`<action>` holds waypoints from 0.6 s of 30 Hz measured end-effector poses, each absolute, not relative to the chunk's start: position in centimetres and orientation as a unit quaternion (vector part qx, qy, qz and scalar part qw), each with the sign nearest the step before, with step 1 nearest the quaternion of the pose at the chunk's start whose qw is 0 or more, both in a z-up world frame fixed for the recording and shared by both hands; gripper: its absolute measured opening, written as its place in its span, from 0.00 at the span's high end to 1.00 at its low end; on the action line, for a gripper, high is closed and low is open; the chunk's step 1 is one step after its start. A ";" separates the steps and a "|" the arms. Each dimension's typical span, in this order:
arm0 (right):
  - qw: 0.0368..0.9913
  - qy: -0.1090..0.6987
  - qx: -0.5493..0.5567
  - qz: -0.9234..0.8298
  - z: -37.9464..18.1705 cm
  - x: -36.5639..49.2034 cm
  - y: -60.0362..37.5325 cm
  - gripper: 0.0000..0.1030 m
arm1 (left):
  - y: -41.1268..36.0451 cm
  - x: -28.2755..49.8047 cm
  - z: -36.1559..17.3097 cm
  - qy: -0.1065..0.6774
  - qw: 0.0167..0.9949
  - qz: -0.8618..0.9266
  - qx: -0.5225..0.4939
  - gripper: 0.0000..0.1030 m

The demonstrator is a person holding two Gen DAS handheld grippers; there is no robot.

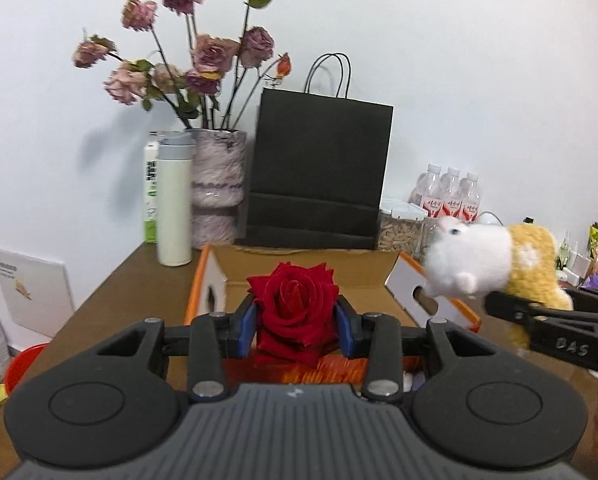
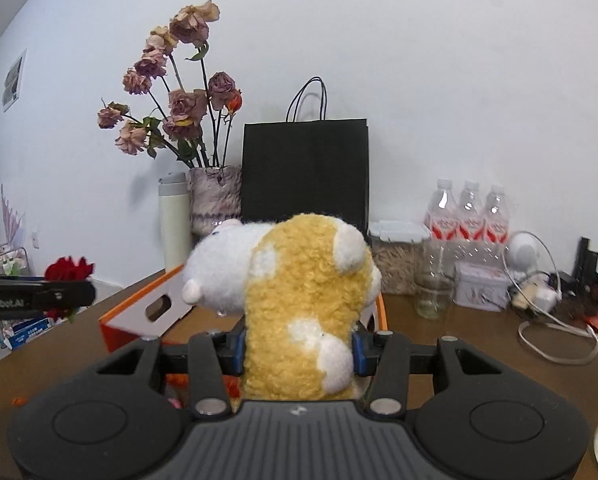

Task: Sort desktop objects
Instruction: 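Carry rose and plush toy into the cardboard box and open both tools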

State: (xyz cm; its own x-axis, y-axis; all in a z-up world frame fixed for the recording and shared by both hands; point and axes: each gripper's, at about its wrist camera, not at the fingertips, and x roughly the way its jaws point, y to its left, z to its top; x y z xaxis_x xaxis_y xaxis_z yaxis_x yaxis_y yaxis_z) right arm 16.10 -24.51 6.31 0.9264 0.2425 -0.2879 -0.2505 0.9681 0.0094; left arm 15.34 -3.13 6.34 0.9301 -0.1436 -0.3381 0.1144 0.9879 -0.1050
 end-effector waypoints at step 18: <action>0.956 0.244 0.050 0.157 3.1 31.3 -22.9 0.57 | -5.2 29.1 3.7 0.226 0.972 -0.036 -0.063 0.60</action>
